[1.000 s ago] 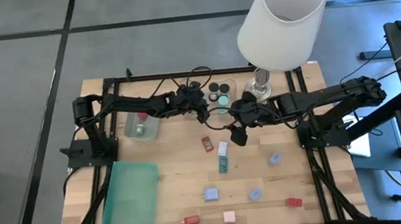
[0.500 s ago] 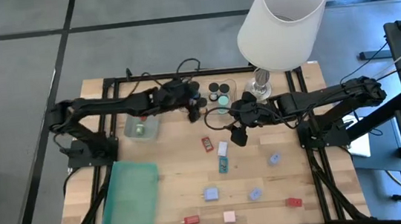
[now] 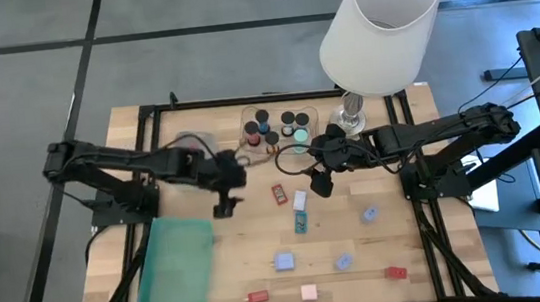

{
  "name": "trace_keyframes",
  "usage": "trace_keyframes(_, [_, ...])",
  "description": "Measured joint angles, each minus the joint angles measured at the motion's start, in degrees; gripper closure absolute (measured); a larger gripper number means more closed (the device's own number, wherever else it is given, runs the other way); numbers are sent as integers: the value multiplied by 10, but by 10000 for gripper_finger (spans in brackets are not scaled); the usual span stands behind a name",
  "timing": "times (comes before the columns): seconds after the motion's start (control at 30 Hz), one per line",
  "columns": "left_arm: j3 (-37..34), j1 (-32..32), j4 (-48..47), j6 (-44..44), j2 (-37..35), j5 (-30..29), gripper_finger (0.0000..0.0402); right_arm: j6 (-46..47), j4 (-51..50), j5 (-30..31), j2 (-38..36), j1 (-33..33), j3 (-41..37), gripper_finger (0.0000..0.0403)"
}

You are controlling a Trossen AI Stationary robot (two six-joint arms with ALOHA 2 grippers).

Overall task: Pick & Place Office items
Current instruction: Put the red digital clock into the green bin

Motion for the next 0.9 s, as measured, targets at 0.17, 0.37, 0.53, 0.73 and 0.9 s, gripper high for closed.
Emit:
trace_keyframes(0.17, [-22,-46,63,76,12,-5,112,2,4,0,0,0,0,110])
trace_keyframes(0.37, [-31,-47,177,165,70,4,112,2,4,-8,0,0,0,110])
trace_keyframes(0.53, [-31,-23,242,268,145,74,112,3,4,-28,0,0,0,110])
trace_keyframes(0.73, [-31,10,313,320,229,56,112,3,4,-32,0,0,0,110])
trace_keyframes(0.9, [-31,41,361,348,290,67,112,-1,4,-32,0,0,0,110])
